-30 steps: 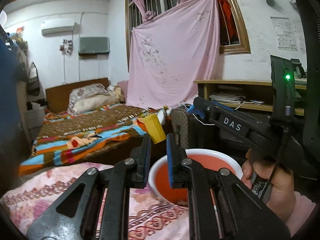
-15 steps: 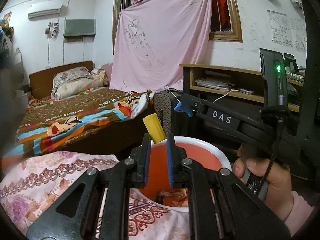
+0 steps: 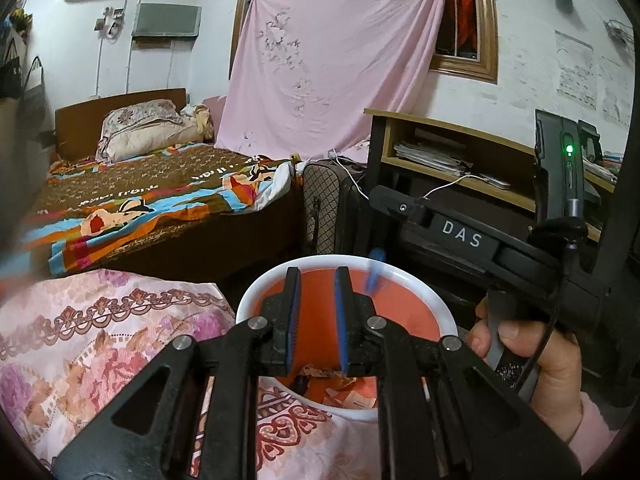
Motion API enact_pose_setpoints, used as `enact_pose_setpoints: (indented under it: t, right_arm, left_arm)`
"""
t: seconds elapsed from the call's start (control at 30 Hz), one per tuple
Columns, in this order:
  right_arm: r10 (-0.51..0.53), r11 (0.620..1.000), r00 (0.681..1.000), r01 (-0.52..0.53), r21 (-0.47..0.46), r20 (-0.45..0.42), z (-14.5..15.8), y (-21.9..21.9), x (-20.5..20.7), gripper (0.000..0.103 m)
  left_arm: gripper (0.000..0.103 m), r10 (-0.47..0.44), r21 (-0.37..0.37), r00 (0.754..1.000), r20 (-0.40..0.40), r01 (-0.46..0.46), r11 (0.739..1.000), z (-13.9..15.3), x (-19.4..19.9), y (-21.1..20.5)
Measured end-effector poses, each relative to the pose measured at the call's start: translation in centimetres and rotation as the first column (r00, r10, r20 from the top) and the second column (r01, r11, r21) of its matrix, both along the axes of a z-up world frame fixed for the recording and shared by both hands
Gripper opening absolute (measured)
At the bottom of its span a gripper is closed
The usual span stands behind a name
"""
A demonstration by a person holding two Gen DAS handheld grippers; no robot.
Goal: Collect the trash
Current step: 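Carry both items over the bucket and open both grippers to drop them, then move both tools back over the bedspread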
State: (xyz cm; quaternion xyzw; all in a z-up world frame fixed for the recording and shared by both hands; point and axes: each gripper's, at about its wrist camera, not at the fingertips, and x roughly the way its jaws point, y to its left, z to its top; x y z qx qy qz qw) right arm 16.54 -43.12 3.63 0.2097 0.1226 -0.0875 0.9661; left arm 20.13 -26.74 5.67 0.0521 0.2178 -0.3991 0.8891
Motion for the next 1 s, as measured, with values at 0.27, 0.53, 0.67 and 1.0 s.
enact_pose_setpoints:
  t: [0.27,0.53,0.67,1.0]
  right_arm:
    - [0.000,1.000,1.000,0.000,-0.011,-0.011,0.0,0.4,0.2,0.049]
    - [-0.001,1.000,1.000,0.001,-0.016,-0.011,0.0,0.4,0.2,0.053]
    - [0.000,1.000,1.000,0.000,-0.021,-0.010,0.0,0.4,0.3,0.058]
    - [-0.008,0.998,1.000,0.009,-0.058,0.008,0.3,0.9,0.4,0.081]
  left_arm:
    - [0.006,0.041,-0.018,0.999,0.000,-0.041,0.999,0.1,0.2,1.2]
    - [0.014,0.079,-0.034,0.997,-0.006,-0.080,0.996,0.2,0.6,2.3]
    - [0.023,0.099,-0.041,0.995,-0.009,-0.100,0.994,0.2,0.8,2.9]
    - [0.060,0.225,-0.078,0.974,-0.031,-0.226,0.971,0.3,1.4,5.5]
